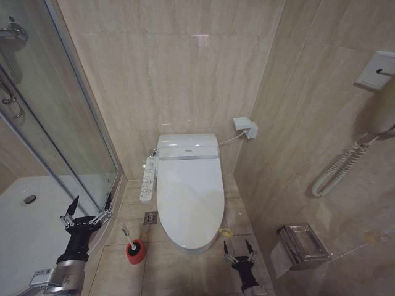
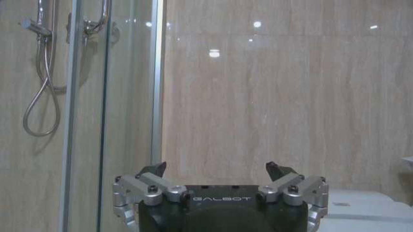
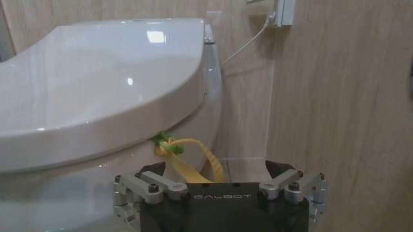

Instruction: Open the toilet lid, clean the toilet bowl with a toilet brush, close the toilet lid, and flush.

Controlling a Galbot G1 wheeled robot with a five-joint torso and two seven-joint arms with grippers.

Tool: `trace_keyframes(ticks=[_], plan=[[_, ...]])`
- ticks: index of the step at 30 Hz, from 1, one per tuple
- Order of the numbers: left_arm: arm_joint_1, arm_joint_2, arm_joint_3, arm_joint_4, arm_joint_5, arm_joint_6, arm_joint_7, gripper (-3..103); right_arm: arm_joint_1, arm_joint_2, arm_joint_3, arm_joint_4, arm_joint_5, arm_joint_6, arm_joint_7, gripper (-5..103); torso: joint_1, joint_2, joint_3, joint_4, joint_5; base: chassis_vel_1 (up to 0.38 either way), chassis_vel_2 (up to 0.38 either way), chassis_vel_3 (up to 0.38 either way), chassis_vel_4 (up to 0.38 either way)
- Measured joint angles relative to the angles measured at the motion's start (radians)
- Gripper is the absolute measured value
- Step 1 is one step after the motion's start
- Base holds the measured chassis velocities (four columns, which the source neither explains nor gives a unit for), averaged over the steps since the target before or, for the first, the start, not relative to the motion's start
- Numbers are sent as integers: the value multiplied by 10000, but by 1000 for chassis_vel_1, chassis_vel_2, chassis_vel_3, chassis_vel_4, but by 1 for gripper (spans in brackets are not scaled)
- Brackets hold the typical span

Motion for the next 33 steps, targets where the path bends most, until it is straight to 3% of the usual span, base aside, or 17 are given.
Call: trace_keyframes(ticks=[16, 33], plan=[[0, 0, -1, 0, 0, 0, 0, 100, 1583, 52, 75, -1733, -129, 423, -63, 100, 0, 0, 0, 0, 0, 0, 0, 0, 0], [0, 0, 0, 1, 0, 0, 0, 100, 1250, -170, 129, -954, 29, 390, -115, 100, -1, 0, 0, 0, -1, 0, 0, 0, 0]])
